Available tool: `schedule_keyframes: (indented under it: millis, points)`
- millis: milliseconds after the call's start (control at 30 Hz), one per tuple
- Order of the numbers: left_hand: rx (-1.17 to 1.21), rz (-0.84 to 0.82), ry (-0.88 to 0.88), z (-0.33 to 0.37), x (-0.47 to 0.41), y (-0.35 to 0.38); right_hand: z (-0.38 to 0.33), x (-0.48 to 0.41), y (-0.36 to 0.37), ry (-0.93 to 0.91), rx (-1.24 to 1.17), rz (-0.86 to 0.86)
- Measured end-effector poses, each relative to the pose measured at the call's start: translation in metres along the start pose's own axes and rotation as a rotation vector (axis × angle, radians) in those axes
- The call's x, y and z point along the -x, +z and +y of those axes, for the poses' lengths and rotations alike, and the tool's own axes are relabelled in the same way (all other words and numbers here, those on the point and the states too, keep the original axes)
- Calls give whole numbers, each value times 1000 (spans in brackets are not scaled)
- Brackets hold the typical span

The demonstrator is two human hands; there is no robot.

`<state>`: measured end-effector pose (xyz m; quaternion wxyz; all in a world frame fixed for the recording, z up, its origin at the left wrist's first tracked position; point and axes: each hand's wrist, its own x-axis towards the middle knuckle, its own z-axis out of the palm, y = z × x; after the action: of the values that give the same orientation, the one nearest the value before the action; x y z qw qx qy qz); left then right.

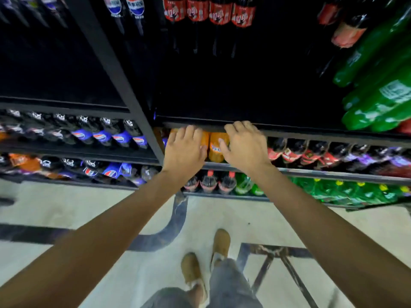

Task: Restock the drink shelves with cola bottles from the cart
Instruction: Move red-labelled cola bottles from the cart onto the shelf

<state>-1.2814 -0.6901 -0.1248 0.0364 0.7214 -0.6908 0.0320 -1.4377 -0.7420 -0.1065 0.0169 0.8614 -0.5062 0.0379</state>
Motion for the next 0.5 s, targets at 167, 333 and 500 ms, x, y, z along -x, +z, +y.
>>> schedule_keyframes:
  millis: [167, 333, 500]
  points:
    - [15, -164, -158, -22, 74, -26, -51, 48, -13, -89, -65, -119]
    - [10, -188, -335, -53, 141, -34, -103, 59, -19, -268, -119, -138]
    - [13, -225, -582, -83, 203, -40, -166, 55, -24, -541, -126, -158]
